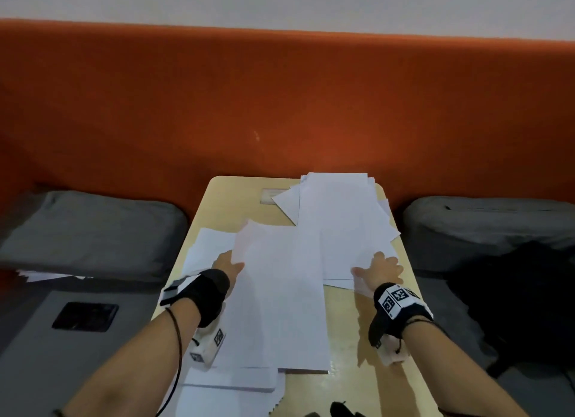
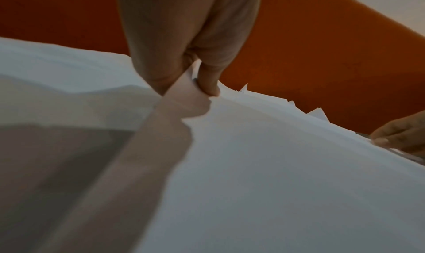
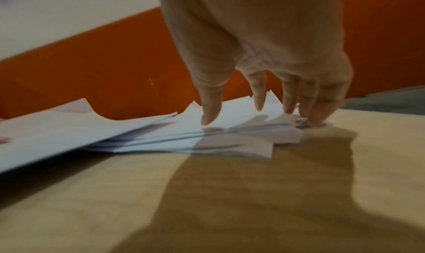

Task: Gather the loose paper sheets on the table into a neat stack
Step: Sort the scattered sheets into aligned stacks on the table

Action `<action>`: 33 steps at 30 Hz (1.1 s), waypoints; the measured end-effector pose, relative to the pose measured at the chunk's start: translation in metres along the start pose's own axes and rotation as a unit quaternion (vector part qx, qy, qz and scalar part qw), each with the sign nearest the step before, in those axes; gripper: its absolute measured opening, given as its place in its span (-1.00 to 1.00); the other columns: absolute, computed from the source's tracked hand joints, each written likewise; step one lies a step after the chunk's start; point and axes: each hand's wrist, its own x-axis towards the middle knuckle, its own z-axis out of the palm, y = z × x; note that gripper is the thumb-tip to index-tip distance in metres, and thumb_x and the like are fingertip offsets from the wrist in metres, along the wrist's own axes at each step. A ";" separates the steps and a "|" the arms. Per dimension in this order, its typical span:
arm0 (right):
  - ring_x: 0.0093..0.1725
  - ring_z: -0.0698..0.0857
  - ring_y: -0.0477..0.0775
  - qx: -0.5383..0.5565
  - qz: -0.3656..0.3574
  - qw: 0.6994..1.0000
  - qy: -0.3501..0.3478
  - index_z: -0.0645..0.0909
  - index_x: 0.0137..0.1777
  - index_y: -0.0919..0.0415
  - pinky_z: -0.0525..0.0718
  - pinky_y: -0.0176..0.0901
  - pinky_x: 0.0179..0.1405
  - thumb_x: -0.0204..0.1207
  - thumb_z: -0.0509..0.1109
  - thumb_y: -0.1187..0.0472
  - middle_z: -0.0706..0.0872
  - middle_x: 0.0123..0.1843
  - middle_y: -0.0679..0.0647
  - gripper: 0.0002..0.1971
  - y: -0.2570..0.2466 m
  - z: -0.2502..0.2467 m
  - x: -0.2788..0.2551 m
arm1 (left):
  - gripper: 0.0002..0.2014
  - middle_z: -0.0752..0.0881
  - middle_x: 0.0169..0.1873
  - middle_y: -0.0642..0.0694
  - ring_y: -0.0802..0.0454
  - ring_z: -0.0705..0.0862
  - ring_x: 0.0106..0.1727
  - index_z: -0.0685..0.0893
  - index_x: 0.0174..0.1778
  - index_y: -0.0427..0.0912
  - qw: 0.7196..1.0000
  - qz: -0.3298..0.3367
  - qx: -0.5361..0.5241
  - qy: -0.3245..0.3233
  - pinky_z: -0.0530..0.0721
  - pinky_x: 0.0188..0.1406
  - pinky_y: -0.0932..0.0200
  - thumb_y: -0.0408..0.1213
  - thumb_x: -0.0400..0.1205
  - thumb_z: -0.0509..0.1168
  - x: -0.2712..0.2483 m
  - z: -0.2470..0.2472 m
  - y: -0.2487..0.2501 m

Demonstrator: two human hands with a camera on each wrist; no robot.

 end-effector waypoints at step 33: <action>0.16 0.69 0.25 0.212 -0.062 0.925 -0.310 0.63 0.14 0.38 0.64 0.18 0.23 0.44 0.46 0.36 0.71 0.20 0.23 -0.73 -0.007 -0.002 -0.032 | -0.63 0.65 0.24 -0.27 -0.29 0.62 0.23 0.51 0.34 -0.32 0.986 -0.049 -0.154 -0.031 0.56 0.33 -0.16 -0.20 0.68 0.18 0.013 0.001 -0.018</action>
